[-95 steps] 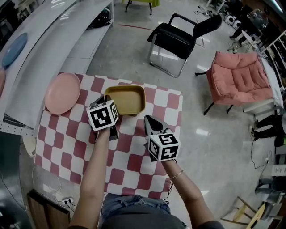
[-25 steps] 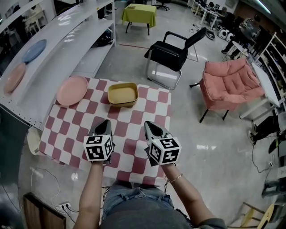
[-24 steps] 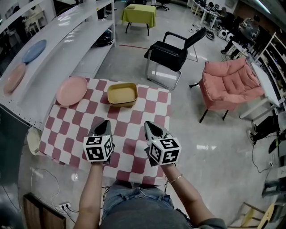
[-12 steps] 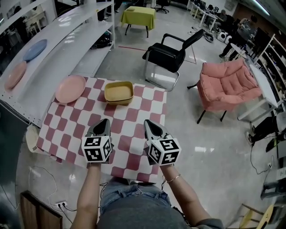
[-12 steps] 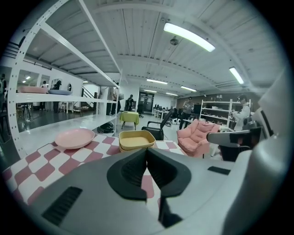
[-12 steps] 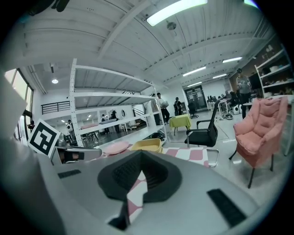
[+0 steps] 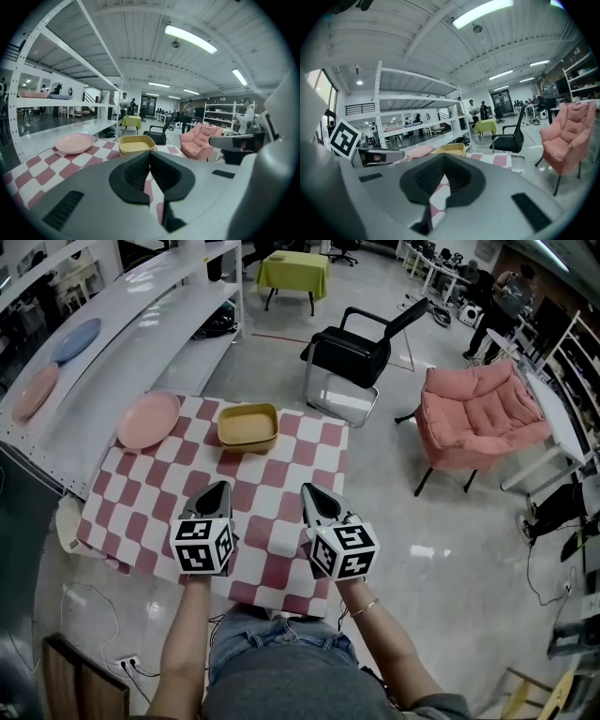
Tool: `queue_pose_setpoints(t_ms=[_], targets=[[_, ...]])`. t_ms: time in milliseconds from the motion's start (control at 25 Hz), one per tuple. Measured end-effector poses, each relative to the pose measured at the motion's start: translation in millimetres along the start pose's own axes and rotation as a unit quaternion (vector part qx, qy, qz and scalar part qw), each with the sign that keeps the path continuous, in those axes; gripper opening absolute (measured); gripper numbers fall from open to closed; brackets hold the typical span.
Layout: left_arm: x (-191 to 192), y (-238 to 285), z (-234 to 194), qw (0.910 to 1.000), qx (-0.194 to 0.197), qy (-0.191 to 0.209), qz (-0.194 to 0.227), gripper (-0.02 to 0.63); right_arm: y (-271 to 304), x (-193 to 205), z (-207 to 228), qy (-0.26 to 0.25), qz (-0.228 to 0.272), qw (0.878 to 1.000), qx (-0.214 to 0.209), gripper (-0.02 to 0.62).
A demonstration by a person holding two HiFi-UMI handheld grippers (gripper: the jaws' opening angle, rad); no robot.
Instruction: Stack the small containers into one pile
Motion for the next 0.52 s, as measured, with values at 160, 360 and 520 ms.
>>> queue_pose_setpoints(t_ms=[160,360,520], targets=[[-0.9,-2.1,0.7,1.0000,0.004,0.006,0.001,0.017,1.6,-0.3,-2.1,-0.002,0.002,1.000,-0.007,0.009],[-1.8,-3.0,-1.3,0.9999,0.010,0.014,0.000,0.017,6.9,-2.2,-6.8,-0.006,0.007,1.000,-0.014,0.009],[-2.5,-0.9,-4.5,0.9998,0.011,0.018,0.003,0.018,13.2,-3.2,-7.5,-0.014,0.006,1.000,-0.016,0.009]])
Point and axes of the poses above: the fingertips, and each gripper's own axes: y forward along the fingers, z to its right, x out of its underside, the point moved 9 cm from there along -y, backward along the fingers
